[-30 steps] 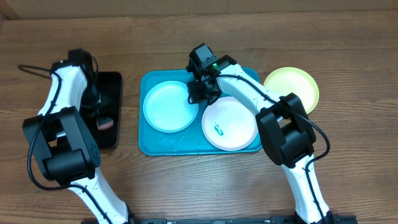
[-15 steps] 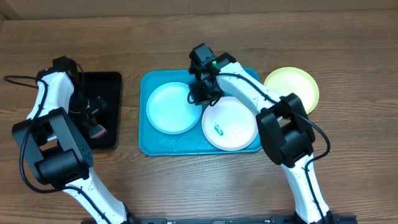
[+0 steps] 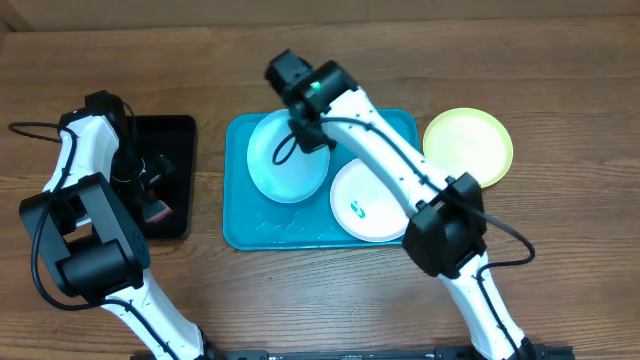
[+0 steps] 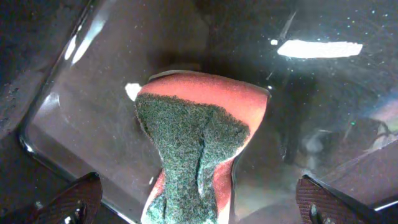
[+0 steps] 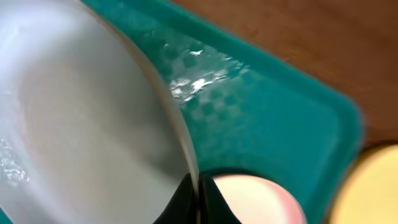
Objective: Clean dirty plates on tray and stack at the side
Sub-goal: 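Lift the light blue plate with the right gripper onto the yellow plate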
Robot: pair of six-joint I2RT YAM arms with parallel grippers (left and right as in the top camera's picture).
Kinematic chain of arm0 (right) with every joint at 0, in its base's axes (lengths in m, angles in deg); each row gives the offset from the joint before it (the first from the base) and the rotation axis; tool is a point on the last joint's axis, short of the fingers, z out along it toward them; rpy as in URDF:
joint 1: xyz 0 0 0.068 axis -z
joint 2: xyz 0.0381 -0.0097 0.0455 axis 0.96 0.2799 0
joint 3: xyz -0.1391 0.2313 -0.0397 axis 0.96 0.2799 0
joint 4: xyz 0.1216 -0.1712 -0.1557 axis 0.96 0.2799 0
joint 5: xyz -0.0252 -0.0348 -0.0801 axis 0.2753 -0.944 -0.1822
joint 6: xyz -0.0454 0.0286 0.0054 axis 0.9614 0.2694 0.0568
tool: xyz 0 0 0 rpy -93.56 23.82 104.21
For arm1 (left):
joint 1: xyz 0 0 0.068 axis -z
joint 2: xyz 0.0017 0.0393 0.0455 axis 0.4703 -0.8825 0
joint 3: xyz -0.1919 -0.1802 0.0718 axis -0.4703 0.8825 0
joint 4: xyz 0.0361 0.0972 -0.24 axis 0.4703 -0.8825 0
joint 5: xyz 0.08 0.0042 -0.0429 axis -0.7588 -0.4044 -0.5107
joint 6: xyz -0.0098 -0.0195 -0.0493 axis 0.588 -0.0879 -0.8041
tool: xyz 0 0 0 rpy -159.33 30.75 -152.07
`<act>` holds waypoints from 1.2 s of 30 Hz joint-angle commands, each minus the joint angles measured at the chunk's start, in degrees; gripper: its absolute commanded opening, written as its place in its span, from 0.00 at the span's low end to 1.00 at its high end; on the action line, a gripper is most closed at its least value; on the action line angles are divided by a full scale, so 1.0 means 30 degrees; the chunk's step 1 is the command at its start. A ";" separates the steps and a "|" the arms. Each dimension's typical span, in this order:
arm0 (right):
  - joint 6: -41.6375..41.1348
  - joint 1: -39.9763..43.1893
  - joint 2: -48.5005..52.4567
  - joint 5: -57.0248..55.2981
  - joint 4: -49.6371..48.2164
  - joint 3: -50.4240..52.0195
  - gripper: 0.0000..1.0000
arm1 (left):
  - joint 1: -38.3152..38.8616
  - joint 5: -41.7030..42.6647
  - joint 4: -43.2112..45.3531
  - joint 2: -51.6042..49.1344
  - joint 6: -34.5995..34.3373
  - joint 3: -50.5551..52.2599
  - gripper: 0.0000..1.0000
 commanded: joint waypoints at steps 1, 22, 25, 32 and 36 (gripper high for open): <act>-0.0707 -0.1188 -0.0022 -0.6951 0.0940 -0.1421 0.04 | 0.0044 0.0233 0.0000 0.0015 0.0007 -0.0474 1.00; -0.0969 -0.4889 -0.0022 -1.9380 0.2419 -0.1632 0.04 | 0.0044 0.0226 0.0000 0.0015 0.0007 -0.0466 1.00; -0.0976 -0.4743 -0.0022 -1.7901 0.2120 -0.1632 0.04 | 0.0044 0.0226 0.0007 0.0015 0.0007 -0.0466 1.00; -0.0969 -0.2375 -0.0022 -0.8233 0.1610 -0.1741 0.04 | 0.0044 0.0226 0.0007 0.0015 0.0007 -0.0466 1.00; -0.0969 0.0219 -0.0248 -0.2761 0.2514 -0.2047 0.04 | 0.0044 0.0226 0.0007 0.0015 0.0007 -0.0474 1.00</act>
